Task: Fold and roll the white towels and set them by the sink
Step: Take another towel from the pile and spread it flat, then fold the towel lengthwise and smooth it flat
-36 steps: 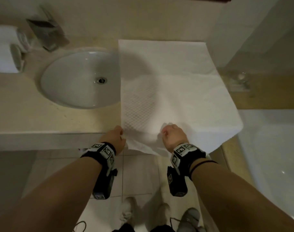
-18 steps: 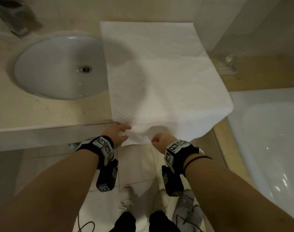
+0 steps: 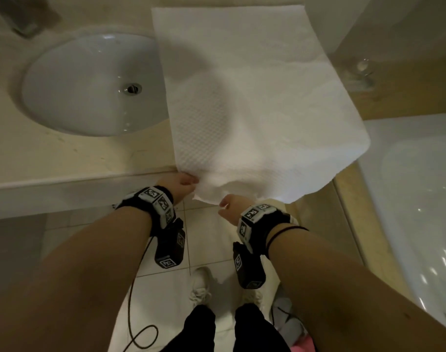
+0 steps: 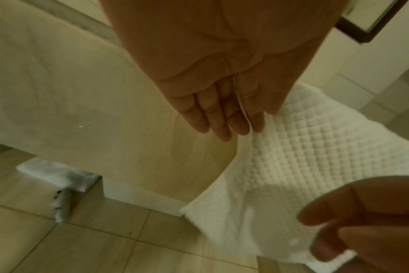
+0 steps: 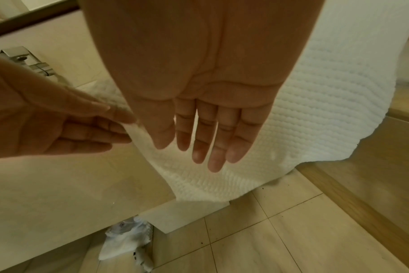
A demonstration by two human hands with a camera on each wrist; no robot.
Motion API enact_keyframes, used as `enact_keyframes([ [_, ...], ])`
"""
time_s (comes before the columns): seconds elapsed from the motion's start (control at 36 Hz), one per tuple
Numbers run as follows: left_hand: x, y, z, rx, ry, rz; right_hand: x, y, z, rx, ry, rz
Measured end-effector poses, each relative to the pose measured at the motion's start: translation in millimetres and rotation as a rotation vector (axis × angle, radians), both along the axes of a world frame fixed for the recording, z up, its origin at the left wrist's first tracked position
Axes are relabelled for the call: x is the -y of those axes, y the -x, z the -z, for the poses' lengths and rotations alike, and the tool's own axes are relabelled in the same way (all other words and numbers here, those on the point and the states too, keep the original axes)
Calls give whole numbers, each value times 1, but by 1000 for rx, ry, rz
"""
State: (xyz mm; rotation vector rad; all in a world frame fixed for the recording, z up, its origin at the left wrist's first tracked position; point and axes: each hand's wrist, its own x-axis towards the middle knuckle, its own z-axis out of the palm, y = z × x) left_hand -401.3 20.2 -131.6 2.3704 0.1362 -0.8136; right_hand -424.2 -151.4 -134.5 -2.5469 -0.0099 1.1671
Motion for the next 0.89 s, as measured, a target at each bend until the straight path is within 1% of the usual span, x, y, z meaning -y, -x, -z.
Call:
enact_keyframes([
  [0.08, 6, -3, -11, 25, 79, -1, -2, 0, 3, -2, -33, 55],
  [0.11, 7, -4, -14, 4, 138, -49, -3, 1, 3, 4, -52, 71],
  [0.19, 11, -8, -25, -150, 447, -281, -8, 3, 4, 60, -123, 153],
  [0.25, 12, -12, -35, -224, 539, -350, -13, 3, 3, 116, -141, 225],
  [0.33, 17, -20, -52, -276, 648, -367, -20, 0, -3, 190, -166, 378],
  [0.39, 23, -27, -63, -277, 645, -347, -19, -4, -11, 219, -205, 490],
  [0.42, 28, -30, -67, -265, 622, -324, -15, -7, -16, 222, -211, 504],
  [0.47, 38, -40, -76, -221, 581, -244, -4, -16, -28, 216, -193, 451],
  [0.5, 44, -45, -81, -196, 558, -185, 4, -20, -36, 220, -187, 415],
  [0.53, 48, -51, -85, -151, 495, -86, 13, -23, -44, 227, -188, 393],
  [0.56, 52, -57, -88, -76, 372, 33, 23, -26, -53, 231, -203, 391],
  [0.61, 59, -73, -86, 115, 29, 276, 45, -32, -69, 223, -258, 434],
  [0.64, 62, -81, -83, 200, -143, 346, 56, -34, -77, 222, -274, 450],
  [0.67, 65, -87, -81, 276, -279, 381, 67, -36, -84, 220, -276, 462],
  [0.69, 68, -95, -79, 330, -373, 403, 78, -39, -89, 218, -274, 468],
  [0.78, 83, -119, -82, 392, -506, 507, 107, -47, -100, 200, -277, 517],
  [0.83, 98, -138, -83, 413, -537, 586, 124, -51, -102, 182, -282, 564],
  [0.89, 115, -156, -84, 413, -533, 629, 141, -56, -101, 174, -297, 592],
])
